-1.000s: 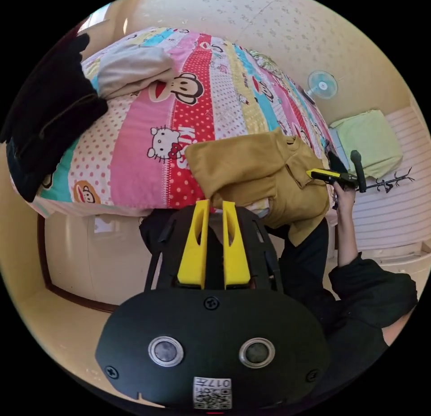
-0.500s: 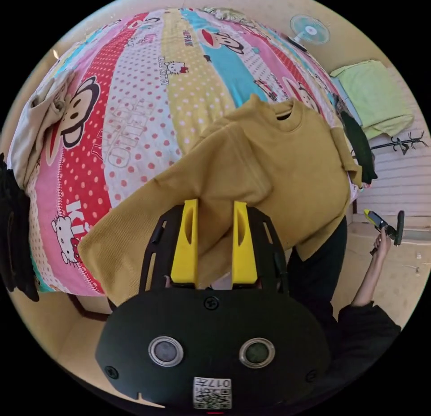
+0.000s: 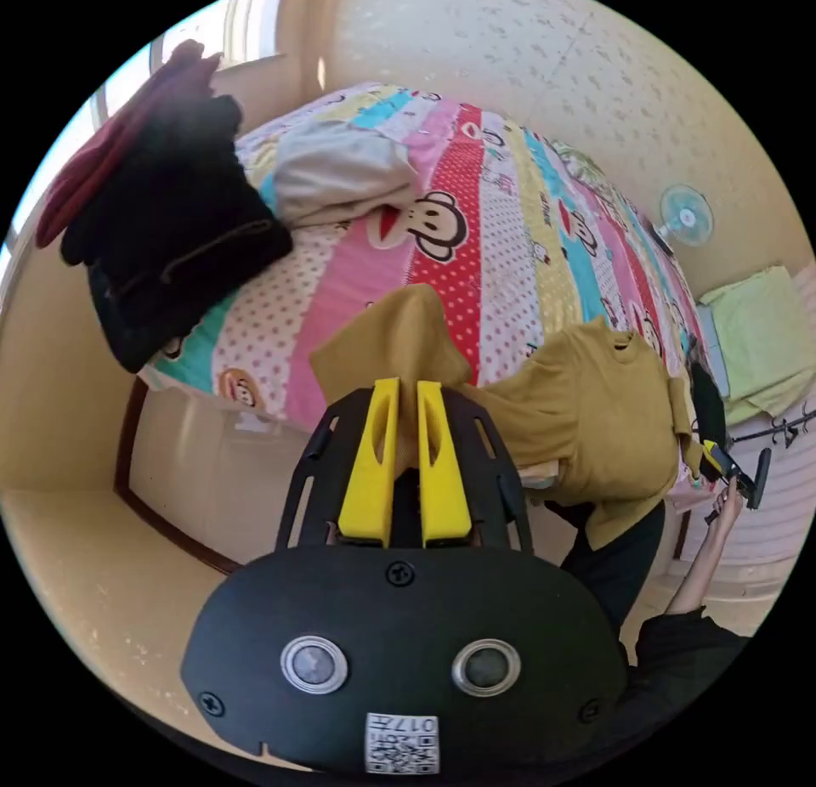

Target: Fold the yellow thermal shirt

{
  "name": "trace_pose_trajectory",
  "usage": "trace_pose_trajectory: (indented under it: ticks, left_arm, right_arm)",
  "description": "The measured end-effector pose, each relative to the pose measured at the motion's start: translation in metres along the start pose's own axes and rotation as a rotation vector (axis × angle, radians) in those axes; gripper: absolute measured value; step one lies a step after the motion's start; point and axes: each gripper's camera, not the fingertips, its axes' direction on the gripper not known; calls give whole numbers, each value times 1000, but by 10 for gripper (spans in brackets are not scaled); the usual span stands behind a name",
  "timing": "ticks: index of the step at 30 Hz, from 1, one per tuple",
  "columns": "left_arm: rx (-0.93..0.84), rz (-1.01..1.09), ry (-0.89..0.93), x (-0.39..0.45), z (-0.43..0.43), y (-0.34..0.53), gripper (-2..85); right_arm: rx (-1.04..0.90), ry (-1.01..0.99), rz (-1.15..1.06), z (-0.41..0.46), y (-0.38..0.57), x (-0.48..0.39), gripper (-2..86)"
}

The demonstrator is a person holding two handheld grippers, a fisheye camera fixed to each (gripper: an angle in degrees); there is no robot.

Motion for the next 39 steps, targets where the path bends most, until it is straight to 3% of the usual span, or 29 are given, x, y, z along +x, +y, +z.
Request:
trace_pose_trajectory:
  ticks: [2, 6, 9, 13, 15, 17, 19, 23, 25, 27, 33, 35, 39]
  left_arm:
    - [25, 37, 81, -2, -20, 4, 72]
    - [114, 308, 397, 52, -47, -9, 98]
    - [-8, 466, 444, 112, -16, -43, 95]
    - [-184, 553, 330, 167, 57, -82, 124]
    - [-372, 566, 143, 184, 120, -92, 155]
    - [-468, 570, 74, 187, 156, -87, 171]
    - [-391, 582, 40, 190, 151, -73, 174]
    - [-274, 596, -82, 203, 134, -31, 137]
    - [-241, 554, -75, 198, 128, -20, 104]
    - [-219, 518, 29, 183, 110, -10, 34]
    - [-53, 404, 435, 118, 21, 15, 11]
    - [31, 380, 484, 102, -15, 26, 7]
    - [284, 387, 367, 101, -92, 44, 1]
  right_arm:
    - [-14, 8, -73, 1, -21, -14, 132]
    - [-96, -7, -301, 9, -78, -50, 139]
    - [-163, -15, -386, 19, -124, -67, 151]
    - [-219, 111, -459, 51, -184, -68, 162]
    - [-276, 141, -458, 77, -203, -58, 169]
    - [-363, 169, -439, 109, -214, -41, 174]
    - [-512, 244, -398, 160, -210, -11, 183]
    - [-324, 203, -342, 149, -185, -4, 168]
    - [-289, 203, -347, 136, -164, -18, 103]
    - [-260, 186, -318, 119, -148, -26, 66]
    - [115, 150, -371, -15, -57, -68, 43]
    - [239, 130, -363, -58, -28, -74, 38]
    - [436, 130, -446, -127, 9, -82, 30]
